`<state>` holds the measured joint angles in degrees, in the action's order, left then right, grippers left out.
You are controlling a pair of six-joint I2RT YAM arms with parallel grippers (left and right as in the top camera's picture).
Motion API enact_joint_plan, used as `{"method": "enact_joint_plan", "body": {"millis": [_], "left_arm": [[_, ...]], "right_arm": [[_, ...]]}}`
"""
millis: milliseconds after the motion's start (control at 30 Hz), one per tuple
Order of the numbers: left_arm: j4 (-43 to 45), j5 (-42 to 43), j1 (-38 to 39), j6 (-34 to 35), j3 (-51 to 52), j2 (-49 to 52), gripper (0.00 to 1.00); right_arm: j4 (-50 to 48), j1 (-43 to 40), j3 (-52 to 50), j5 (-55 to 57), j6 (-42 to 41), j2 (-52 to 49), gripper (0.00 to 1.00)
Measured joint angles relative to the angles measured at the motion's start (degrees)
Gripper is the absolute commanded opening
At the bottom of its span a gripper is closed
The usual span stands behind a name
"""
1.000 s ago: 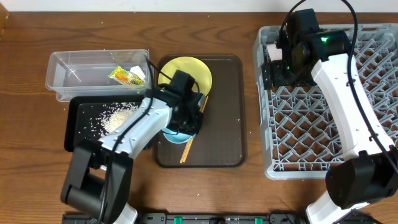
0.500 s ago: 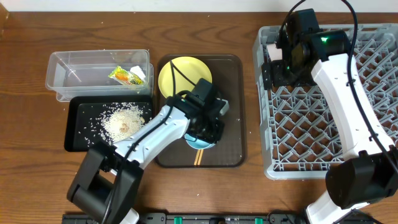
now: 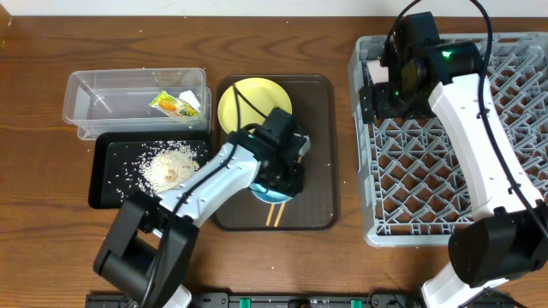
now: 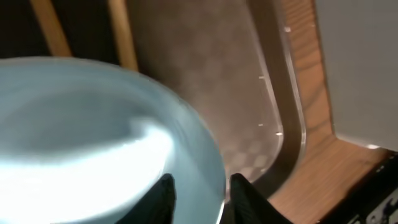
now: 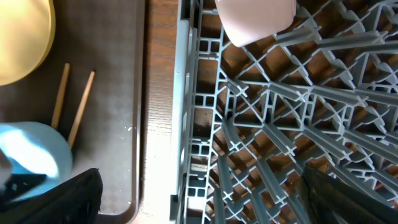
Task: Sort waste into correct bins and load items into the dishwasher rack
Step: 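Carry the empty blue plate back and set it on the brown tray, then retract the left arm and grasp the blue plate with the right gripper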
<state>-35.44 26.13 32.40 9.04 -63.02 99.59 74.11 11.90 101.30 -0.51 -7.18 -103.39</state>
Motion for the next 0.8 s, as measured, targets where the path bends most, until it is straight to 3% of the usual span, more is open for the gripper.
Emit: {"method": "enact_joint_plan", "body": {"millis": [167,500,667,800], "left_arm": [[-1.09,-0.83,-4.57,0.11,0.0,-5.44,0.54],[-11.96,-7.13,-18.18,0.26,-0.11,-24.72,0.56],[-17.44,-11.17,-28.2,2.03,-0.13,-27.93,0.6],[-19.02,-12.52,-34.8,3.52,-0.13,-28.13,0.62]], "right_arm": [[-0.13,0.02,0.0,-1.53,0.0,0.0,0.99],[-2.19,3.23,0.0,-8.0,1.16,-0.04,0.99],[-4.76,8.55,0.0,-9.18,1.29,-1.01,0.98],[-5.88,13.31,-0.11,-9.66,0.76,-3.23,0.92]]}}
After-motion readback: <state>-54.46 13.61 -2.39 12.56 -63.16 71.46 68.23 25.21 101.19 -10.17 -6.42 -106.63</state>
